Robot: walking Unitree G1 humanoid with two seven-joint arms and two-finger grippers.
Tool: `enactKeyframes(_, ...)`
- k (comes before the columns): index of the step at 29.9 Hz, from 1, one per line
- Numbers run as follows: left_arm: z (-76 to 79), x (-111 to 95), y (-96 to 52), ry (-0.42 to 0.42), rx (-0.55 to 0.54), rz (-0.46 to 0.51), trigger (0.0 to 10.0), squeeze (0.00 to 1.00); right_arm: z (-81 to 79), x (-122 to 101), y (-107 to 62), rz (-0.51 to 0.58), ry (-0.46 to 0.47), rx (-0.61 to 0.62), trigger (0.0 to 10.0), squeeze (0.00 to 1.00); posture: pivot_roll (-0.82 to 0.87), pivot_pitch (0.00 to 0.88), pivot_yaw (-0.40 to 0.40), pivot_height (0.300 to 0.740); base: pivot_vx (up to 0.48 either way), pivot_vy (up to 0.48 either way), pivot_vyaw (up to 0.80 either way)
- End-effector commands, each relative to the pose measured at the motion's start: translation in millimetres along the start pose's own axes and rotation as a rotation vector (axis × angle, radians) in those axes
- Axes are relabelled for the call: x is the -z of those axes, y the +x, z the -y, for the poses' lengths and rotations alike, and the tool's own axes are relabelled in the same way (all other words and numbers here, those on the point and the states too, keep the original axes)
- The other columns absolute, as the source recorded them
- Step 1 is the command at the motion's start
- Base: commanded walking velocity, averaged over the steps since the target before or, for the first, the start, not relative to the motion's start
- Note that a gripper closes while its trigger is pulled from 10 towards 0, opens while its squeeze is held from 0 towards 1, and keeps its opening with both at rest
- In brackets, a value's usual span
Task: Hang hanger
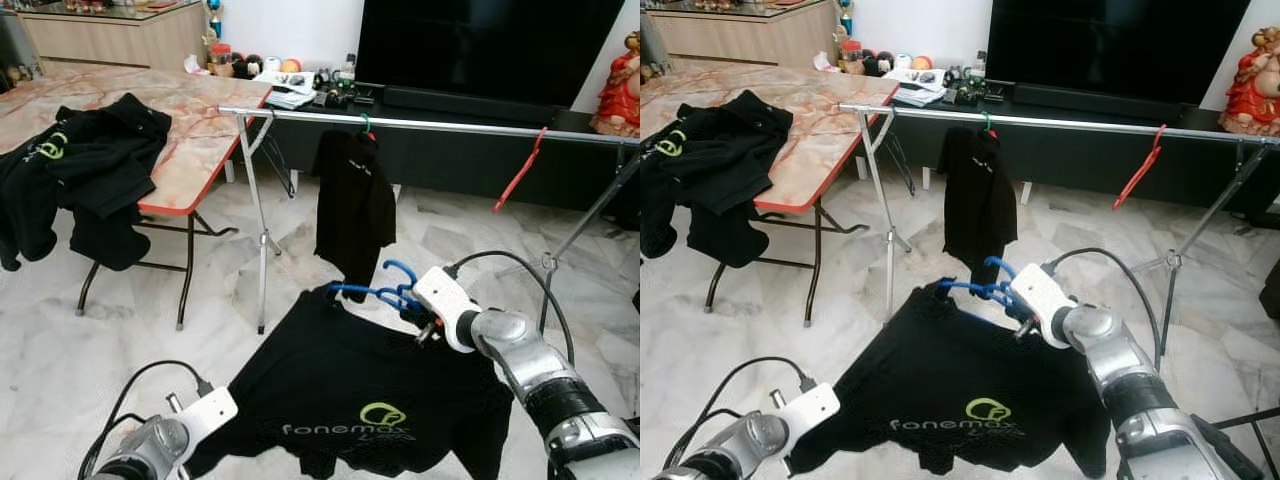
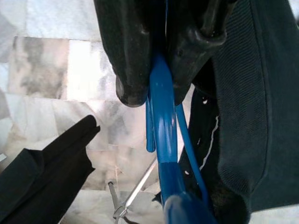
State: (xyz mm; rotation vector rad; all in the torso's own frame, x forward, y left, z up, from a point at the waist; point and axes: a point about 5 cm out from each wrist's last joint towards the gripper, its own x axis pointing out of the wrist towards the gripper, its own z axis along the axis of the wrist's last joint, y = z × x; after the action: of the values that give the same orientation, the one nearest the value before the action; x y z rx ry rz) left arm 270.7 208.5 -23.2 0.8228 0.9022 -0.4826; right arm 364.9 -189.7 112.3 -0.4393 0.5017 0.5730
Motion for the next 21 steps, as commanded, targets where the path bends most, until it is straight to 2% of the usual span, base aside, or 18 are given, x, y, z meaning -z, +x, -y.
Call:
enactKeyframes(1, 17.3, 60.9, -5.8, -0.017, 0.075, -0.256, 0.0, 0.00, 54.9, -25.2, -29.4, 0.153, 0.155, 0.344, 10.0, 0.00, 0.05, 0.011, -0.043, 0.740, 0.000, 0.000, 0.00)
enactKeyframes(3, 18.6, 62.4, -6.2, -0.003, 0.096, -0.270, 0.0, 0.00, 70.3, -24.3, -38.4, 0.182, 0.231, 0.487, 10.0, 0.00, 0.05, 0.012, -0.043, 0.740, 0.000, 0.000, 0.00)
enactKeyframes(7, 20.6, 64.0, -6.6, 0.007, 0.117, -0.274, 0.0, 0.00, 78.8, -17.8, -44.1, 0.170, 0.280, 0.570, 10.0, 0.00, 0.05, 0.011, -0.043, 0.740, 0.000, 0.000, 0.00)
enactKeyframes(13, 21.8, 64.1, -6.3, 0.008, 0.118, -0.268, 0.0, 0.00, 72.4, -10.3, -39.0, 0.148, 0.314, 0.523, 10.0, 0.00, 0.05, 0.012, -0.042, 0.740, 0.000, 0.000, 0.00)
enactKeyframes(14, 21.8, 63.6, -6.2, 0.010, 0.114, -0.261, 0.0, 0.00, 64.6, -8.0, -32.9, 0.135, 0.309, 0.458, 10.0, 0.00, 0.05, 0.012, -0.042, 0.740, 0.000, 0.000, 0.00)
enactKeyframes(15, 20.7, 61.1, -5.6, 0.026, 0.099, -0.237, 0.0, 0.00, 49.0, -5.6, -22.8, 0.108, 0.256, 0.319, 10.0, 0.00, 0.05, 0.012, -0.041, 0.740, 0.000, 0.000, 0.00)
enactKeyframes(16, 19.3, 59.0, -5.1, 0.027, 0.079, -0.221, 0.0, 0.00, 40.8, -4.5, -18.3, 0.095, 0.220, 0.250, 10.0, 0.00, 0.05, 0.012, -0.041, 0.740, 0.000, 0.000, 0.00)
enactKeyframes(17, 10.8, 48.5, -3.8, -0.003, -0.002, -0.157, 0.0, 0.00, 21.4, -0.1, -9.2, 0.063, 0.133, 0.106, 10.0, 0.00, 0.05, 0.013, -0.042, 0.740, 0.000, 0.000, 0.00)
enactKeyframes(18, 10.8, 48.5, -3.8, -0.003, -0.002, -0.157, 0.0, 0.00, 21.4, -0.1, -9.2, 0.063, 0.133, 0.106, 10.0, 0.00, 0.05, 0.013, -0.042, 0.740, 0.000, 0.000, 0.00)
enactKeyframes(19, 4.4, 40.4, -3.4, -0.024, -0.052, -0.107, 0.0, 0.00, 10.6, 3.6, -4.6, 0.044, 0.087, 0.036, 10.0, 0.00, 0.05, 0.014, -0.043, 0.740, 0.000, 0.000, 0.00)
enactKeyframes(20, 0.8, 31.9, -3.0, -0.101, -0.060, -0.052, 2.0, 0.00, 1.6, 10.4, -1.8, 0.005, 0.024, -0.025, 10.0, 0.00, 0.05, 0.014, -0.043, 0.740, 0.000, 0.000, 0.00)
enactKeyframes(21, 0.8, 31.9, -3.0, -0.101, -0.060, -0.052, 2.0, 0.00, 1.6, 10.4, -1.8, 0.005, 0.024, -0.025, 10.0, 0.00, 0.05, 0.014, -0.043, 0.740, 0.000, 0.000, 0.00)
